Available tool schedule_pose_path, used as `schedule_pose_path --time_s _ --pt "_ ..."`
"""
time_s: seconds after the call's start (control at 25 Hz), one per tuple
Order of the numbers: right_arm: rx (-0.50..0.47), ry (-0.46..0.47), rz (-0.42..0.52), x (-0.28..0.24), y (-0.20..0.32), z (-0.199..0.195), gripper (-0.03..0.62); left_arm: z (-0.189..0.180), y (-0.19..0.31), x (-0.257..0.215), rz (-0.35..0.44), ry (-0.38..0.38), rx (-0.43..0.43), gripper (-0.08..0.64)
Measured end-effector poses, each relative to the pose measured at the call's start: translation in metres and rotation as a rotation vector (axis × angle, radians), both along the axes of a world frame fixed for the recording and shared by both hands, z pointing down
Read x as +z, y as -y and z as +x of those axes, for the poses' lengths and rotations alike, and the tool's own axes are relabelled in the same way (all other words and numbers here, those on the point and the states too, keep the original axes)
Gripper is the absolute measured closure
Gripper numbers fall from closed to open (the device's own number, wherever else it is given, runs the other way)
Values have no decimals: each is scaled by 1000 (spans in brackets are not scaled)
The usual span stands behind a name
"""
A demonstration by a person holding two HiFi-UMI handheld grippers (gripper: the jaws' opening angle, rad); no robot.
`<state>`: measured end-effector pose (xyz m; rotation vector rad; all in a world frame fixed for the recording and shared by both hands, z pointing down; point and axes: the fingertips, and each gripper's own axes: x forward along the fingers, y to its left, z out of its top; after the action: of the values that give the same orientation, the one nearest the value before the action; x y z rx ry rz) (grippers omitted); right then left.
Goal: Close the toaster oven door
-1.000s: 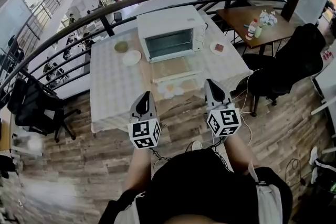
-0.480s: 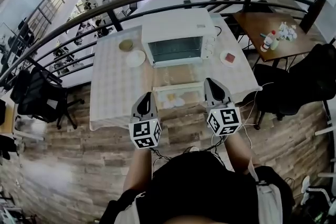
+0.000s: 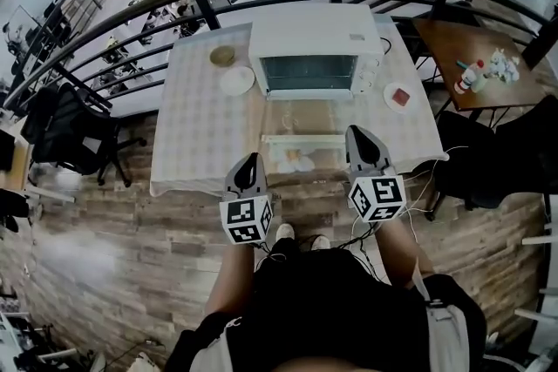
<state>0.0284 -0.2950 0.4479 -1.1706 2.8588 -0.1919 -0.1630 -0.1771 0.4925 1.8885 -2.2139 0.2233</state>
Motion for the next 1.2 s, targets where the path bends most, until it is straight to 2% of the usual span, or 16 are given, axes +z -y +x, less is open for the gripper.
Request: schedule_pose_path --time_s 0.16,0.4,0.56,0.76,1.08,1.2 --pt "-9 -23 -28 14 6 -13 600 -15 5 21 -33 -34 -11 540" --pt "12 -63 -54 28 19 -23 600 -31 28 75 -128 -95 23 529" --pt "52 -94 -66 31 25 -18 600 -33 44 123 -224 -135 66 454" --pt "133 -134 -79 34 29 2 600 -38 58 182 -334 -197 92 449" --pt "278 -172 -111 39 27 43 600 -51 83 233 -366 -357 84 449" --pt "321 -164 -129 40 27 56 600 -52 93 241 -376 -384 88 445"
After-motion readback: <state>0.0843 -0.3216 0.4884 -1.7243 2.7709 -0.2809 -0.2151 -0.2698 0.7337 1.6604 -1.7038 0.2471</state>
